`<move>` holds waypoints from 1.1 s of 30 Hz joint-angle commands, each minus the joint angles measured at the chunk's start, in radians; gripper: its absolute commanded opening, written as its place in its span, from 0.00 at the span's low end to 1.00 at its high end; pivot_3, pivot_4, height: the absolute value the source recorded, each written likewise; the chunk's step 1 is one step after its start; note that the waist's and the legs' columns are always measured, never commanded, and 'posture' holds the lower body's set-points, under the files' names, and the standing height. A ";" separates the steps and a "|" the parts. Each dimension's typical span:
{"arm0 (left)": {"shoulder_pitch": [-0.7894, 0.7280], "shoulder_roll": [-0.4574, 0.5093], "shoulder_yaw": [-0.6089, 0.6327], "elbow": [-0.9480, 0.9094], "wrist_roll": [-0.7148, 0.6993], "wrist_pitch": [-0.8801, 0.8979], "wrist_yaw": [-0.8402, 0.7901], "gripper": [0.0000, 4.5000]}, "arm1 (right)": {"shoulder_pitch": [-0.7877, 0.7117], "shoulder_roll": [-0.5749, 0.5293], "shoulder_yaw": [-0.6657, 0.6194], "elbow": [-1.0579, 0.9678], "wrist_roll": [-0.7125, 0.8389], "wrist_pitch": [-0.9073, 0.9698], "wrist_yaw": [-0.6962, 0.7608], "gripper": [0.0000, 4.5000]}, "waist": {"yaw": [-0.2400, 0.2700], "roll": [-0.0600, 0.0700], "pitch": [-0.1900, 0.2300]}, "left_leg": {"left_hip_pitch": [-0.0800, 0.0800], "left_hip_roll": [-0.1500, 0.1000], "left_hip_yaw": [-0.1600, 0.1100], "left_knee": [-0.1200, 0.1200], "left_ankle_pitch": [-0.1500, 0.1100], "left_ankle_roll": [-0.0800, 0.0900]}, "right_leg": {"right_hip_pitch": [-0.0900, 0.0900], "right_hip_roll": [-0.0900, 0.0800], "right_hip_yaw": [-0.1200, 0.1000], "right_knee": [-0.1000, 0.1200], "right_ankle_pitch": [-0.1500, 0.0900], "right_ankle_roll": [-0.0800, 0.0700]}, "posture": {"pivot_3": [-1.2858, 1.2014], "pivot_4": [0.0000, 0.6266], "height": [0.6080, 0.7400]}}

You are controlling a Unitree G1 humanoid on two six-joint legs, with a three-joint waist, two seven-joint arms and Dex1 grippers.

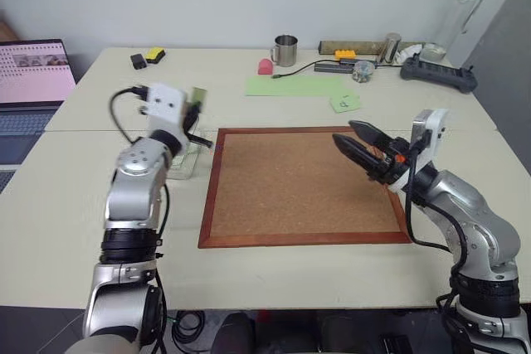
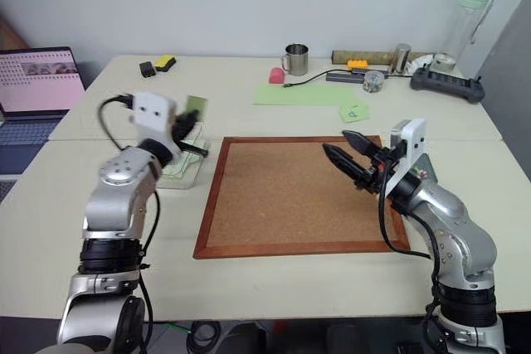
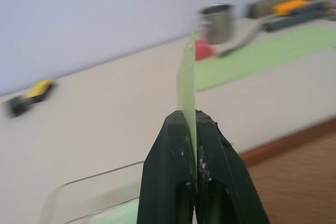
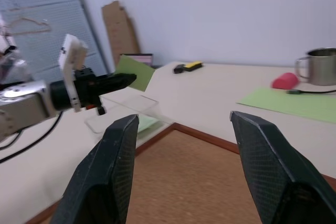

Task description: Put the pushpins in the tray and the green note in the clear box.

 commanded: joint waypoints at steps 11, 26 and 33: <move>0.037 0.010 0.045 0.037 -0.029 0.042 0.049 0.28 | -0.010 -0.019 0.007 -0.033 0.031 0.019 -0.002 0.66 | -0.004 -0.001 0.001 | 0.000 0.000 -0.001 0.000 0.000 0.000 | 0.000 0.000 -0.001 0.000 0.000 0.000 | 0.52 0.24 1.00; 0.024 0.081 -0.182 -0.102 -0.132 0.031 -0.367 0.94 | 0.007 -0.132 0.028 0.063 -0.200 -0.076 -0.009 0.66 | -0.002 -0.001 0.001 | -0.001 -0.001 0.000 0.000 0.000 0.000 | 0.000 0.000 -0.001 0.000 0.000 0.000 | 0.52 0.24 1.00; 0.043 0.112 -0.334 -0.093 -0.096 -0.007 -0.529 0.99 | 0.087 -0.210 0.077 0.093 -0.266 -0.082 0.074 0.66 | -0.010 -0.001 0.001 | 0.000 0.001 0.000 -0.001 0.000 0.000 | 0.000 0.002 0.000 -0.001 0.000 0.000 | 0.52 0.24 1.00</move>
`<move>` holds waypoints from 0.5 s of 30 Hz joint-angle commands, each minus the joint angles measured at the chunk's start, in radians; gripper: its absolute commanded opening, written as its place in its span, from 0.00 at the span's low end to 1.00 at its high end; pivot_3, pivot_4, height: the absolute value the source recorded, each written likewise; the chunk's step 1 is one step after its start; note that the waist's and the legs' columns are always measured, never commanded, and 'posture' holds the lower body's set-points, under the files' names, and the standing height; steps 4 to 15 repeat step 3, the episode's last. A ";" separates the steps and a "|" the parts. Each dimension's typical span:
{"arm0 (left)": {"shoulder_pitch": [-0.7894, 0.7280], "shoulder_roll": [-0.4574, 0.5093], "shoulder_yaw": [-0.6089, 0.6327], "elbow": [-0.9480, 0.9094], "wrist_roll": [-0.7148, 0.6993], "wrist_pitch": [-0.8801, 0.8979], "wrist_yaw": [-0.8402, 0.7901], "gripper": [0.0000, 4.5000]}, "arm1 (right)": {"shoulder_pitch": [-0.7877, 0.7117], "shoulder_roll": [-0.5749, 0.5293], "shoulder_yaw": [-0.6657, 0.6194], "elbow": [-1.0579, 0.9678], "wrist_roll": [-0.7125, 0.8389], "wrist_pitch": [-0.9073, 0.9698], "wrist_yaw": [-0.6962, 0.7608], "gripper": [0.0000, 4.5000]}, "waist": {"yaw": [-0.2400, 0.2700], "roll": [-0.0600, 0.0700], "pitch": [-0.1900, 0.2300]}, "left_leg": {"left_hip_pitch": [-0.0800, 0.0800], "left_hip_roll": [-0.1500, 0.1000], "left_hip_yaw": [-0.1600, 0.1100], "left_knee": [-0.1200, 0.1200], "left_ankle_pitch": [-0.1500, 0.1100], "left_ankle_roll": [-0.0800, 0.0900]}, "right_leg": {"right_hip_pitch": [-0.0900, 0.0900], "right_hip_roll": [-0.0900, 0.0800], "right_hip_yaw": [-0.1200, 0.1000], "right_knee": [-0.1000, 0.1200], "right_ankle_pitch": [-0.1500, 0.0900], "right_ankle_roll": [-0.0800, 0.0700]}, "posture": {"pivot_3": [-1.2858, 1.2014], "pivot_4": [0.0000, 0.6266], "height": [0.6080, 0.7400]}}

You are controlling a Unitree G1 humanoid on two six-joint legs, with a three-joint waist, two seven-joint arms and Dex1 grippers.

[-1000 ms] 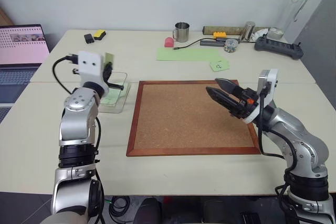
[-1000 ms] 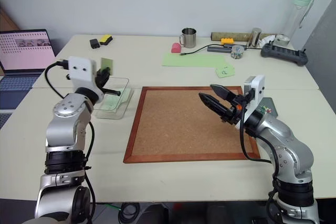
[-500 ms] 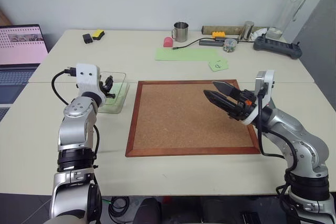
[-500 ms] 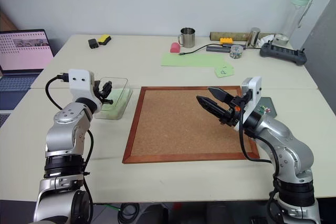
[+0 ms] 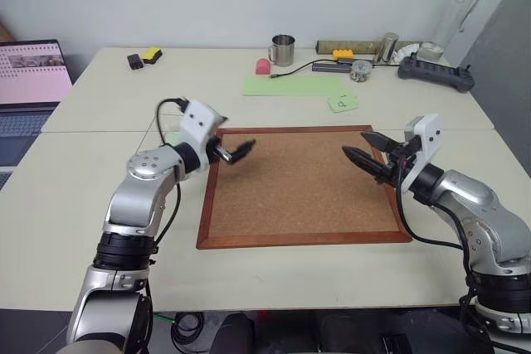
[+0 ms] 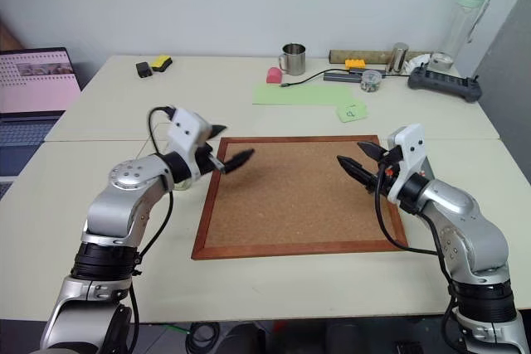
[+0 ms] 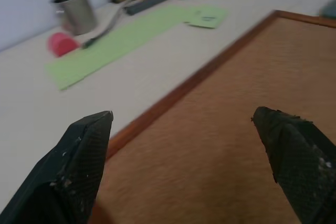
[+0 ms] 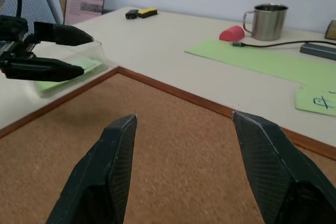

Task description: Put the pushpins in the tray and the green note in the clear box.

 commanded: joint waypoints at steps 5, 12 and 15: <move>-0.009 -0.009 -0.035 0.000 0.006 -0.042 -0.046 0.99 | 0.026 -0.021 -0.002 -0.011 -0.030 -0.025 0.034 0.66 | 0.000 0.000 0.000 | 0.000 0.000 0.000 0.000 0.000 0.000 | 0.000 0.000 0.001 0.000 0.000 0.000 | 0.52 0.24 1.00; -0.009 -0.009 -0.035 0.000 0.006 -0.042 -0.046 0.99 | 0.026 -0.021 -0.002 -0.011 -0.030 -0.025 0.034 0.66 | 0.000 0.000 0.000 | 0.000 0.000 0.000 0.000 0.000 0.000 | 0.000 0.000 0.001 0.000 0.000 0.000 | 0.52 0.24 1.00; -0.009 -0.009 -0.035 0.000 0.006 -0.042 -0.046 0.99 | 0.026 -0.021 -0.002 -0.011 -0.030 -0.025 0.034 0.66 | 0.000 0.000 0.000 | 0.000 0.000 0.000 0.000 0.000 0.000 | 0.000 0.000 0.001 0.000 0.000 0.000 | 0.52 0.24 1.00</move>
